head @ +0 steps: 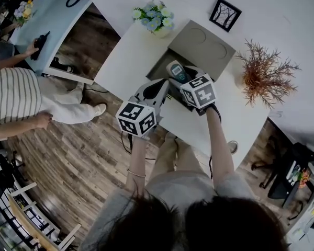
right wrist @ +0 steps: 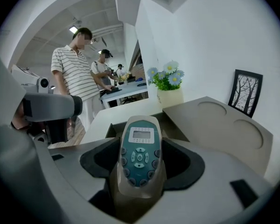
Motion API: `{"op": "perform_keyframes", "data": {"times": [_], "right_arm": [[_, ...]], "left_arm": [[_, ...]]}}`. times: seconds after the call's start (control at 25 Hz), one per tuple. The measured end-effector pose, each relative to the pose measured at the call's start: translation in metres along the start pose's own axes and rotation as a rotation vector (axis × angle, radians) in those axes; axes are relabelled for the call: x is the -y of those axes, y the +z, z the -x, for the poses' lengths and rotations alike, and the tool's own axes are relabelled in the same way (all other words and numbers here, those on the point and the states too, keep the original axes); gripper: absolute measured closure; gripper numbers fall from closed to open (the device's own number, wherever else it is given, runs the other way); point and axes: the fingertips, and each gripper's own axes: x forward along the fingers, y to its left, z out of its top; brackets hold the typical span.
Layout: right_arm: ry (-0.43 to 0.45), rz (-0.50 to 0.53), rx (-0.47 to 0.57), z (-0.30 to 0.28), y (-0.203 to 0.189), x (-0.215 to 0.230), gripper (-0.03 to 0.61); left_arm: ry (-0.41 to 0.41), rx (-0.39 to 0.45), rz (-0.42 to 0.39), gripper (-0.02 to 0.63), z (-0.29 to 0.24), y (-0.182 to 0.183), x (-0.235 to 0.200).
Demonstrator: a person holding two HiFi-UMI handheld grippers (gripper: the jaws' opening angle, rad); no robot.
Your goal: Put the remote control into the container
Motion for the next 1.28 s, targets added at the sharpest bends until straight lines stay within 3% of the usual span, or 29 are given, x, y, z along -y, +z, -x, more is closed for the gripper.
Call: {"op": "perform_keyframes", "data": {"times": [0.6,1.28], "right_arm": [[-0.007,0.076,-0.194,-0.029,-0.030,0.005,0.295],[-0.024,0.091,-0.201,-0.032,-0.031,0.002,0.293]], "left_arm": [[0.018,-0.031,0.037,0.611,-0.003,-0.017,-0.009],[0.038,-0.021,0.042,0.611,0.004,-0.015,-0.011]]}}
